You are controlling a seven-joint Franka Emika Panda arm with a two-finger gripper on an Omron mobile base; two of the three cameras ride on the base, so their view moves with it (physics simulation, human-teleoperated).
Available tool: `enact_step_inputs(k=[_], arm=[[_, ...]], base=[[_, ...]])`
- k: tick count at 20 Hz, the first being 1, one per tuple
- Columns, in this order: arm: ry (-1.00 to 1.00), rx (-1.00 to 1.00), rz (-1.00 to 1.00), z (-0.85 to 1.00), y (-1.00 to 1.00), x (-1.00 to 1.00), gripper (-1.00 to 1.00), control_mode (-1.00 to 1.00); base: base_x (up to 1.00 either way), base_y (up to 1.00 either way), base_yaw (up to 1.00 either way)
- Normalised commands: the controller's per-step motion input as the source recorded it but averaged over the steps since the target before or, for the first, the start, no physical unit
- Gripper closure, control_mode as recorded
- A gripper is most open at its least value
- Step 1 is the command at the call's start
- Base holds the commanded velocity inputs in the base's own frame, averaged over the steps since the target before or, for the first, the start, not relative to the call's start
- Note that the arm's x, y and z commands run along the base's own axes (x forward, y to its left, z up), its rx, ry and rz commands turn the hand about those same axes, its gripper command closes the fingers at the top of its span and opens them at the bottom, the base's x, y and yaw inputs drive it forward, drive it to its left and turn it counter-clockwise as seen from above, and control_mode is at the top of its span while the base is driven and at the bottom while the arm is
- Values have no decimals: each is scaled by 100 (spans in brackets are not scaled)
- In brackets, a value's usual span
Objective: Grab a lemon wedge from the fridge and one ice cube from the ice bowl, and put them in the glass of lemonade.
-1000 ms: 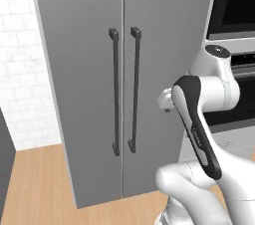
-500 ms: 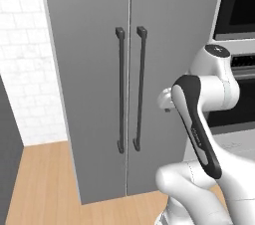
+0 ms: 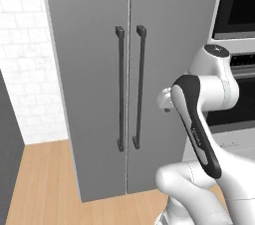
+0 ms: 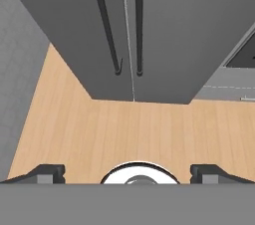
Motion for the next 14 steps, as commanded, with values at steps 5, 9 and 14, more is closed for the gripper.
enact_step_inputs(k=[5, 9, 14], arm=[[0, 0, 0, 0, 0, 0, -100, 100], [0, 0, 0, 0, 0, 0, -100, 100], [-21, 0, 0, 48, 0, 0, -100, -100]], base=[[-24, 0, 0], [-5, 0, 0], [0, 0, 0]])
